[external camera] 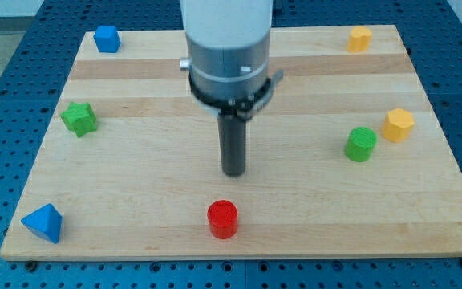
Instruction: Move the green circle to the bottom right of the board
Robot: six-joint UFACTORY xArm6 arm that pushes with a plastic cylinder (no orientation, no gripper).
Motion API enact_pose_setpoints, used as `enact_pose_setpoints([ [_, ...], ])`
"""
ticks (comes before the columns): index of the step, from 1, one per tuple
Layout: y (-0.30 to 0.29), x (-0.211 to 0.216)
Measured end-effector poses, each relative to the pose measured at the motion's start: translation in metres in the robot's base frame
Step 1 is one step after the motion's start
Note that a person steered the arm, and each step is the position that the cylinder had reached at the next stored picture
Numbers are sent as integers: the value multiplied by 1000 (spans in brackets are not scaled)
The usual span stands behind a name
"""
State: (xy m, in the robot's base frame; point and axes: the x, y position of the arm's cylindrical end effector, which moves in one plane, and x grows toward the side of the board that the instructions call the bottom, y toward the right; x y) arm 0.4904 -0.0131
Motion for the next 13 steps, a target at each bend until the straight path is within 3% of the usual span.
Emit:
enact_pose_setpoints([
  [2, 46, -54],
  [4, 110, -54],
  [6, 158, -24],
  [13, 230, -36],
])
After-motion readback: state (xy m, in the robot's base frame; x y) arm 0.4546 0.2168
